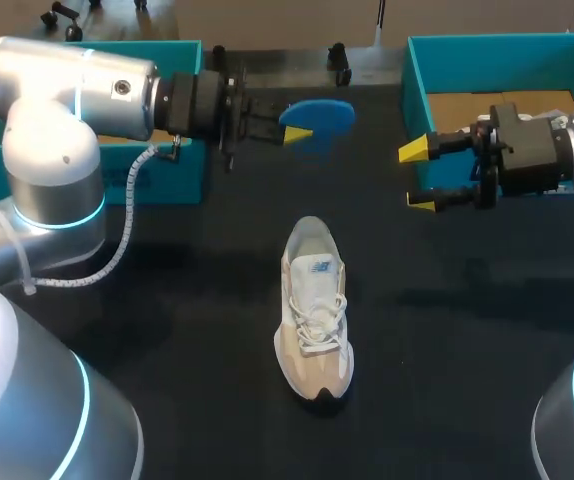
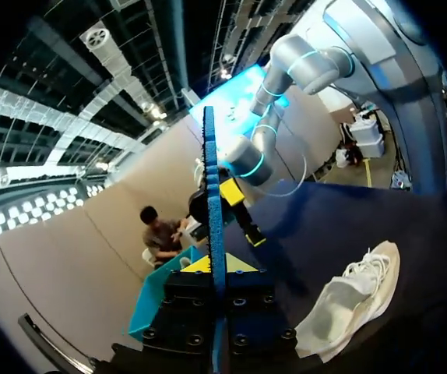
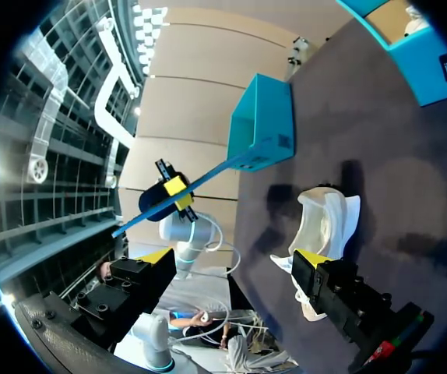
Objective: Take the shoe out of the shoebox, open the shoe tongue, remove and reinsert the insole, then place the shoe into the shoebox
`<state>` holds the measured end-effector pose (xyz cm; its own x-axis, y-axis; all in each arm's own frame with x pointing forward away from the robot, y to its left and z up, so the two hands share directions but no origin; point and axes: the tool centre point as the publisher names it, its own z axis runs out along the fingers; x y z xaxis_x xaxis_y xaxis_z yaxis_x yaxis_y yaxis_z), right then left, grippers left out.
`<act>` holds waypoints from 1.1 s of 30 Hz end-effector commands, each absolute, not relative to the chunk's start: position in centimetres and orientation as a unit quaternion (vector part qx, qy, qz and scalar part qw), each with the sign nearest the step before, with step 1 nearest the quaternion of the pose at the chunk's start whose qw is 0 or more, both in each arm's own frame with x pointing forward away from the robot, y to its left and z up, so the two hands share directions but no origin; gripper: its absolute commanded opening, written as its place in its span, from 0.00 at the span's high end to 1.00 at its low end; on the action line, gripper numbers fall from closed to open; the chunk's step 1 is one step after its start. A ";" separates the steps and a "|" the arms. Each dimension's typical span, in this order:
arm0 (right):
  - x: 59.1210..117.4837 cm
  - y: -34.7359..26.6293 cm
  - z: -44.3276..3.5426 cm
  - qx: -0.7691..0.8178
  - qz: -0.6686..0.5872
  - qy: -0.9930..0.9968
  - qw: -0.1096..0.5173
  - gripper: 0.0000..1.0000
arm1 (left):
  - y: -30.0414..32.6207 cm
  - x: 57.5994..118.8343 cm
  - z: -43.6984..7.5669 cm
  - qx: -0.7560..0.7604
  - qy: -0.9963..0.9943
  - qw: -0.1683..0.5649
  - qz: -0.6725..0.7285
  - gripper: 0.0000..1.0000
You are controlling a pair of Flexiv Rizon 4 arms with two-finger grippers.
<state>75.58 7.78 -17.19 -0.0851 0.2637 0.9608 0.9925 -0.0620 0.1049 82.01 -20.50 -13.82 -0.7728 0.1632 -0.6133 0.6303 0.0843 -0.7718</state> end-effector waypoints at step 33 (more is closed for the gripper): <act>75.6 7.9 -17.2 -0.556 -0.472 -0.565 0.385 0.00 | -21.6 84.0 -13.7 0.544 0.406 0.590 -0.437 1.00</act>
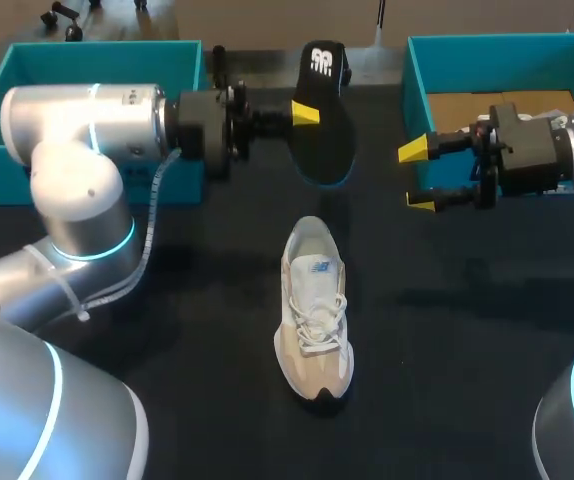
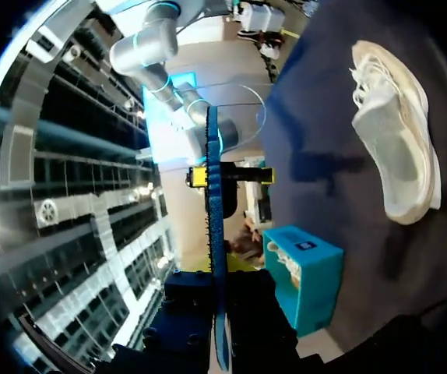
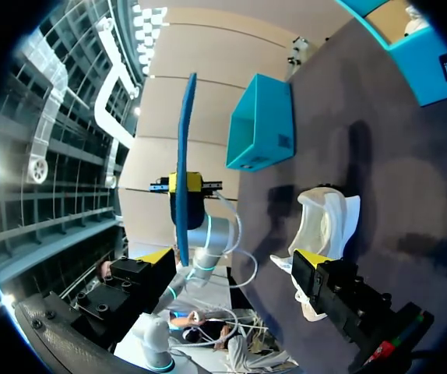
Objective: Take the shoe out of the shoebox, open the shoe tongue, remove and reinsert the insole, then place the shoe into the shoebox
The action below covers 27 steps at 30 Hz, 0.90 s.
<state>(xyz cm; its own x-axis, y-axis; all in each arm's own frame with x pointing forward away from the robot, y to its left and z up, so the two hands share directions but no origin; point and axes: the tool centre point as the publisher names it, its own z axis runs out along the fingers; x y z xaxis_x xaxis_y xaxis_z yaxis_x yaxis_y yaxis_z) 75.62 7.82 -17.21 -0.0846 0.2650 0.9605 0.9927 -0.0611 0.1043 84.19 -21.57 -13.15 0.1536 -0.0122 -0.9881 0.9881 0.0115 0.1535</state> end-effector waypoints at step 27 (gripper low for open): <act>76.9 12.9 -16.4 -0.559 -0.468 -0.579 0.365 0.21 | -24.2 82.3 -15.0 0.513 0.437 0.576 -0.463 1.00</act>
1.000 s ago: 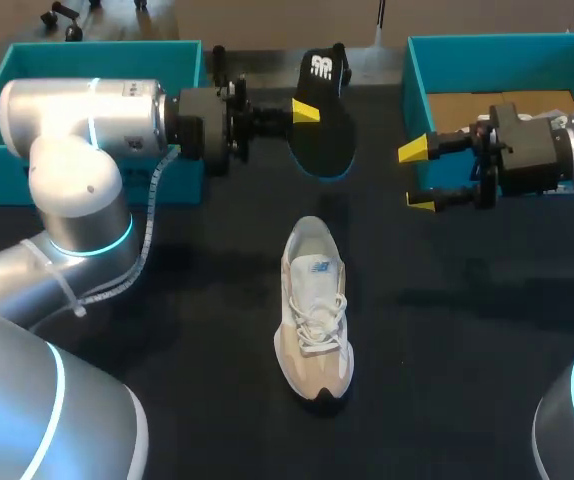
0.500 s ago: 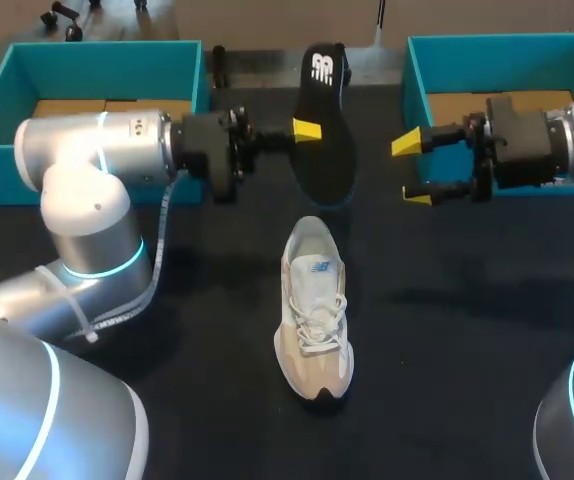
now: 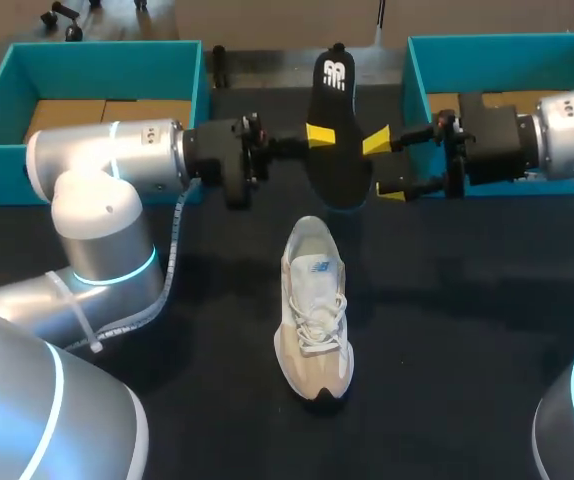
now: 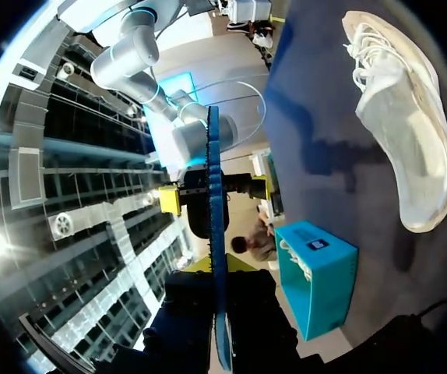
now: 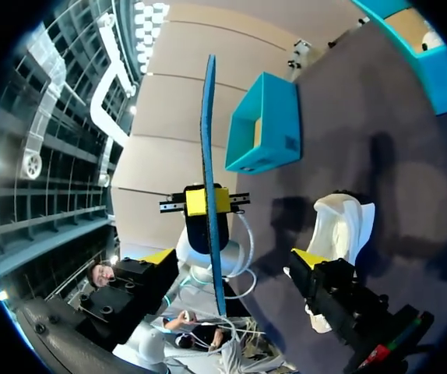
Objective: Take the shoe out of the shoebox, open the shoe tongue, remove and reinsert the insole, then place the shoe into the shoebox
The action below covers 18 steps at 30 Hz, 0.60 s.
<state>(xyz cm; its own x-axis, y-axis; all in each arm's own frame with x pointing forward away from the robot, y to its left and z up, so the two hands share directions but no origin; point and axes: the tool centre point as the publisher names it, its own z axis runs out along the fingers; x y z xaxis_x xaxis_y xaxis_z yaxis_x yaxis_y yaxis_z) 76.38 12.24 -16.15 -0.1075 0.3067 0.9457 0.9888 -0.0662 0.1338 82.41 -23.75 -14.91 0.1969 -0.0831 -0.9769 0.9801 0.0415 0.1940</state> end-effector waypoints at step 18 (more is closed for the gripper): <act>77.9 14.8 -16.4 -0.537 -0.473 -0.586 0.380 0.58 | -25.1 82.5 -15.5 0.503 0.444 0.570 -0.474 1.00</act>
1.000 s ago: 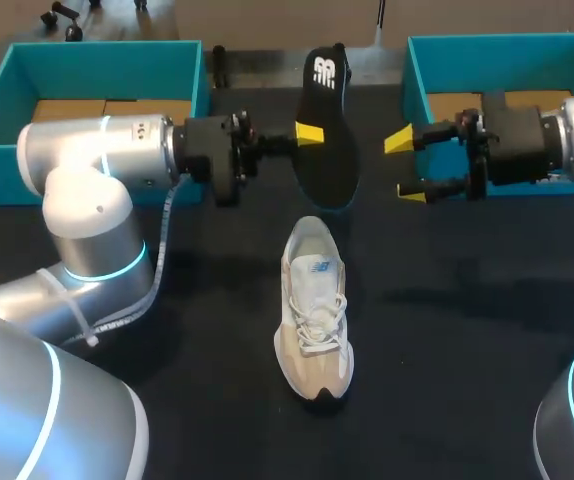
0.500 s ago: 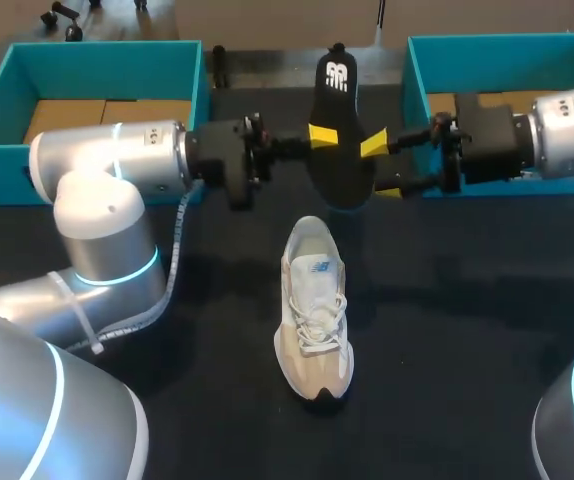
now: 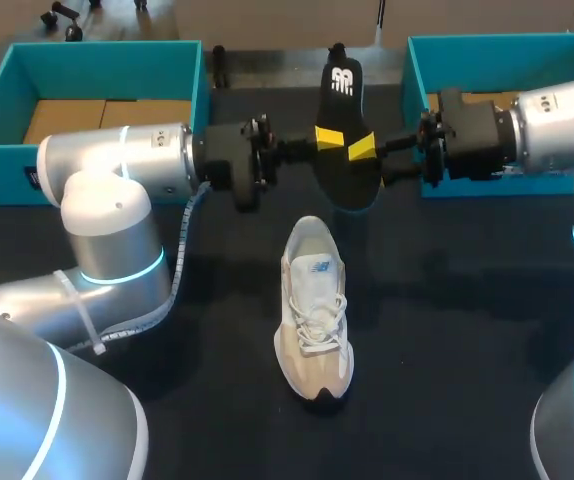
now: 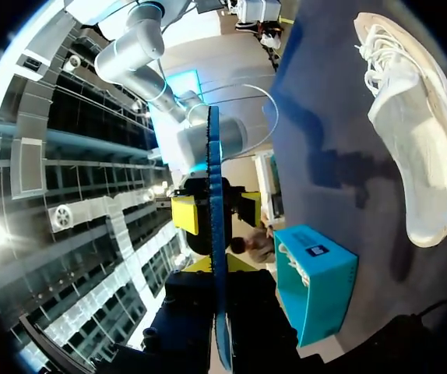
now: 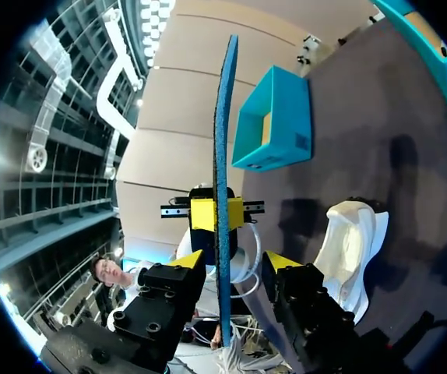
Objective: Take the shoe out of the shoebox, open the shoe tongue, remove and reinsert the insole, then place the shoe into the shoebox
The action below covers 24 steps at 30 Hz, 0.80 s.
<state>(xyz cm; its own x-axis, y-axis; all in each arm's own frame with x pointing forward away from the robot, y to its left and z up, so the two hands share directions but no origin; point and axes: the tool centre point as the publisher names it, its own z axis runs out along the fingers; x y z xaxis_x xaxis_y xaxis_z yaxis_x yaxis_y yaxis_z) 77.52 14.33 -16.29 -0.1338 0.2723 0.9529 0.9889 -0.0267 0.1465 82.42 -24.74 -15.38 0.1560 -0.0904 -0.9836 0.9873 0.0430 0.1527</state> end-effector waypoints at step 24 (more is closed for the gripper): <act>78.1 15.1 -16.8 -0.530 -0.482 -0.585 0.380 1.00 | -25.2 82.0 -15.4 0.506 0.445 0.564 -0.477 0.64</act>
<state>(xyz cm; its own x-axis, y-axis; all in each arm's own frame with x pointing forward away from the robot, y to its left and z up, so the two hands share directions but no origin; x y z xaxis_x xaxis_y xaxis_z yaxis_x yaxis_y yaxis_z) 78.02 14.93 -16.55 -0.1482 0.2582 0.9547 0.9868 -0.0248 0.1598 82.15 -25.08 -15.68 0.1482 -0.0911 -0.9848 0.9888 0.0320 0.1458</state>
